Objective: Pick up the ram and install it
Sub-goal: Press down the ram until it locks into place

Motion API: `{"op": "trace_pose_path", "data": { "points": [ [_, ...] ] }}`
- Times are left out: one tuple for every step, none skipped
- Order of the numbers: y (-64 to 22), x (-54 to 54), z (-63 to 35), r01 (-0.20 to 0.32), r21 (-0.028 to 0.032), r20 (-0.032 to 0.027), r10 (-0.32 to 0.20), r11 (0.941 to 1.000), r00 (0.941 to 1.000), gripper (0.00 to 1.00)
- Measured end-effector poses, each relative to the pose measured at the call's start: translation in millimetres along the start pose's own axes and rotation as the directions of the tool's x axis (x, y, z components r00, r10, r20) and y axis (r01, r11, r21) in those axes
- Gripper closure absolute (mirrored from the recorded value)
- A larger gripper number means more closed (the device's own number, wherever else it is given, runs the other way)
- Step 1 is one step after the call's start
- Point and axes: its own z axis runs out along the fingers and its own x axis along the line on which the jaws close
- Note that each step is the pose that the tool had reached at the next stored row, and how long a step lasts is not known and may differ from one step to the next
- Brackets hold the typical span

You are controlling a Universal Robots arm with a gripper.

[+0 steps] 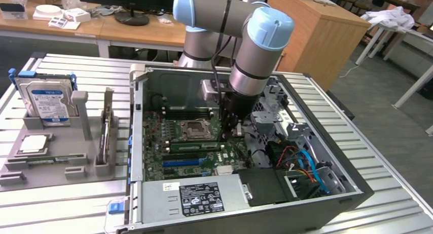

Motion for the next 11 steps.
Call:
{"op": "trace_pose_path", "data": {
  "points": [
    [0.0, 0.0, 0.0, 0.0, 0.0, 0.0, 0.0, 1.0, 1.0, 0.89],
    [0.1, 0.0, 0.0, 0.0, 0.0, 0.0, 0.0, 1.0, 1.0, 0.89],
    [0.1, 0.0, 0.1, 0.0, 0.0, 0.0, 0.0, 1.0, 1.0, 0.89],
    [0.2, -0.5, 0.4, 0.0, 0.0001, 0.0003, 0.0, 1.0, 1.0, 0.89],
    [0.4, -1.2, 0.6, -0.001, 0.0002, 0.0003, 0.001, 1.0, 1.0, 0.89],
    [0.3, -1.4, 0.6, 0.0, 0.0001, 0.0003, 0.0, 1.0, 1.0, 0.89],
    [0.3, -1.3, 0.6, 0.0, 0.0001, 0.0002, 0.0, 1.0, 1.0, 0.89],
    [0.3, -1.3, 0.6, 0.0, 0.0001, 0.0002, 0.0, 1.0, 1.0, 0.89],
    [0.3, -1.4, 0.6, 0.0, 0.0, 0.0001, 0.0, 1.0, 1.0, 0.89],
    [0.3, -1.4, 0.6, 0.0, 0.0, -0.0001, 0.0, 1.0, 1.0, 0.89],
    [0.2, -1.4, 1.1, 0.0, 0.0001, 0.0001, 0.0, 1.0, 1.0, 0.89]
  ]
}}
